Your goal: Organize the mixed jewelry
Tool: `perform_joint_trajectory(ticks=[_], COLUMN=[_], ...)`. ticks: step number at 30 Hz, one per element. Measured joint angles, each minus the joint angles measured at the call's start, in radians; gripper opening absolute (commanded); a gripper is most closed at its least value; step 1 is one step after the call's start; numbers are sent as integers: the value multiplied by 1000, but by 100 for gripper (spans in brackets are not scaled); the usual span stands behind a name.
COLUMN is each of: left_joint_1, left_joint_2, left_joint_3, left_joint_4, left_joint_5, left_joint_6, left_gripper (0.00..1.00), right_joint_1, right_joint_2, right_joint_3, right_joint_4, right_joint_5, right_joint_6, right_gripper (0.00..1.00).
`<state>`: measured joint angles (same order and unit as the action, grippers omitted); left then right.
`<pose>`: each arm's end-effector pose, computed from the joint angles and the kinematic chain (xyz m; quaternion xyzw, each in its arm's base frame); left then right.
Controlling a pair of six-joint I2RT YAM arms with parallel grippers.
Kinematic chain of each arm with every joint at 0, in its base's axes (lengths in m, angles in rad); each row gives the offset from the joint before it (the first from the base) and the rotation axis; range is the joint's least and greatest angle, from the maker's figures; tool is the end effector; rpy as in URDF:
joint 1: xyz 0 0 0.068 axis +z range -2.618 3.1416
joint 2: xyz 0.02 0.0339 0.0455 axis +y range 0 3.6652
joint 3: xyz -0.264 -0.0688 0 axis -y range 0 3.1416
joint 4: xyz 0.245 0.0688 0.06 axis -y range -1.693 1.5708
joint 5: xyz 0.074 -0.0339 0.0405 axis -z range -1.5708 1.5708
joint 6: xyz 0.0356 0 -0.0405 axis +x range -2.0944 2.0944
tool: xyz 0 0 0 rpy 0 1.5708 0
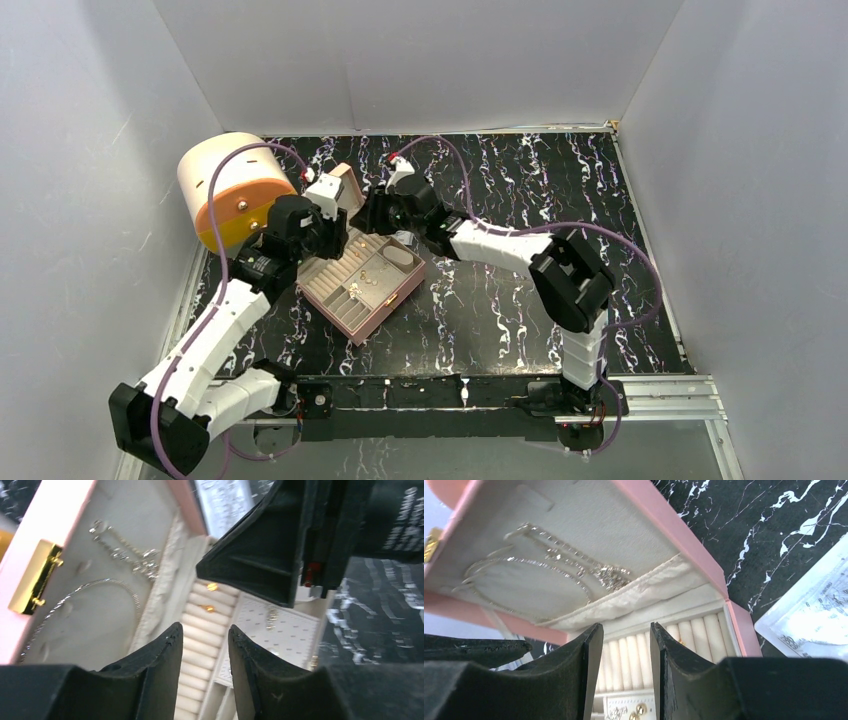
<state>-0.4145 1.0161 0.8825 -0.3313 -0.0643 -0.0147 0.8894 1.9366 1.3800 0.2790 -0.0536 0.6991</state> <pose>0.2111 -0.0904 0.3156 0.1523 0.8370 -0.0851 0.5187 0.2880 0.3581 0.2515 -0.0919 0.7927 0.4446 0.4068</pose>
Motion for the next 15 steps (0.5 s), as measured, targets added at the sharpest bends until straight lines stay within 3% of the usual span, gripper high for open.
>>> perform_joint_trajectory(ticks=[7, 10, 15], left_joint_1=[0, 0, 11], left_joint_2=[-21, 11, 138], left_joint_3=[110, 214, 403], left_joint_4=[-19, -43, -87], left_joint_5=[160, 149, 23], left_joint_6=[-87, -135, -175], left_gripper=[64, 71, 79], right_joint_1=[-6, -6, -7], right_joint_2=[-187, -309, -508], right_joint_3=[-140, -240, -391], right_joint_4=[-30, -74, -187], right_joint_5=[-51, -50, 1], right_joint_6=[-48, -61, -62], right_gripper=[55, 66, 72])
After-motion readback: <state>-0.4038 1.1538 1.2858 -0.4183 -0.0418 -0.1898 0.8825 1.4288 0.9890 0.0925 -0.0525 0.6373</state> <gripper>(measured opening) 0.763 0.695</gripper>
